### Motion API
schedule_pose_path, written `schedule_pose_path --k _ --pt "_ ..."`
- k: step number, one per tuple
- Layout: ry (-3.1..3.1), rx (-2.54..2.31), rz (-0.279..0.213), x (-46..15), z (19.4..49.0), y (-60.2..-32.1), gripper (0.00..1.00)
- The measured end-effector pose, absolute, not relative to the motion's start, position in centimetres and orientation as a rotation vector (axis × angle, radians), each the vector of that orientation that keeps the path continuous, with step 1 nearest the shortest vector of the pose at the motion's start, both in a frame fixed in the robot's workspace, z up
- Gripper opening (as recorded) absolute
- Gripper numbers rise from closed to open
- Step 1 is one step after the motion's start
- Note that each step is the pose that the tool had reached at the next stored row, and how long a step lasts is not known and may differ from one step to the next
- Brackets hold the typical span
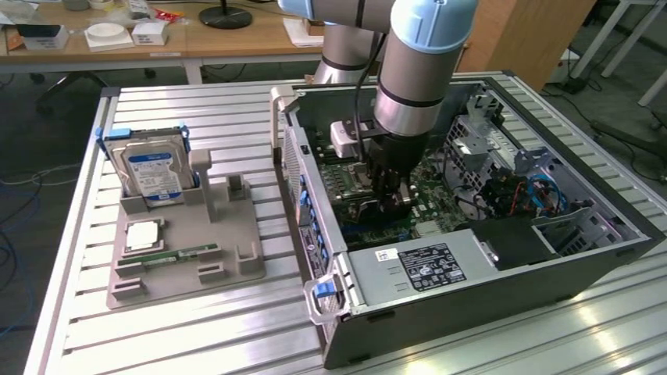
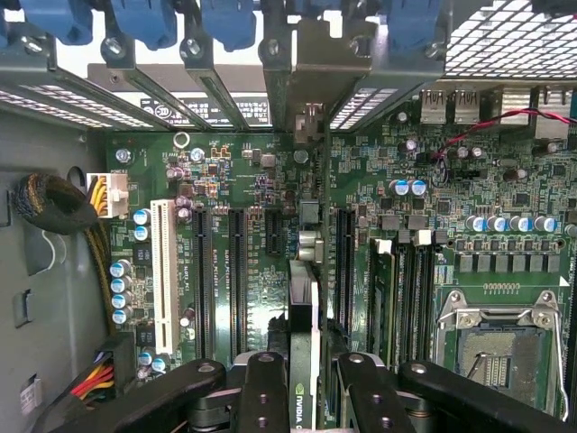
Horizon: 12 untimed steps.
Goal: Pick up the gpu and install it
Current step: 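Insert the gpu into the slot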
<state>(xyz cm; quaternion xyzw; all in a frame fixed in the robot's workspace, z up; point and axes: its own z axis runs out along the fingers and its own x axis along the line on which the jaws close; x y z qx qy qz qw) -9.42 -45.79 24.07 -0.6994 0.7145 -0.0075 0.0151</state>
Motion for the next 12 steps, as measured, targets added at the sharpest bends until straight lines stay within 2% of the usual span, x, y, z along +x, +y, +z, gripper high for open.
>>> schedule_pose_path --k 12 --pt "2.223 -2.176 -0.022 -9.43 23.75 -45.79 0.26"
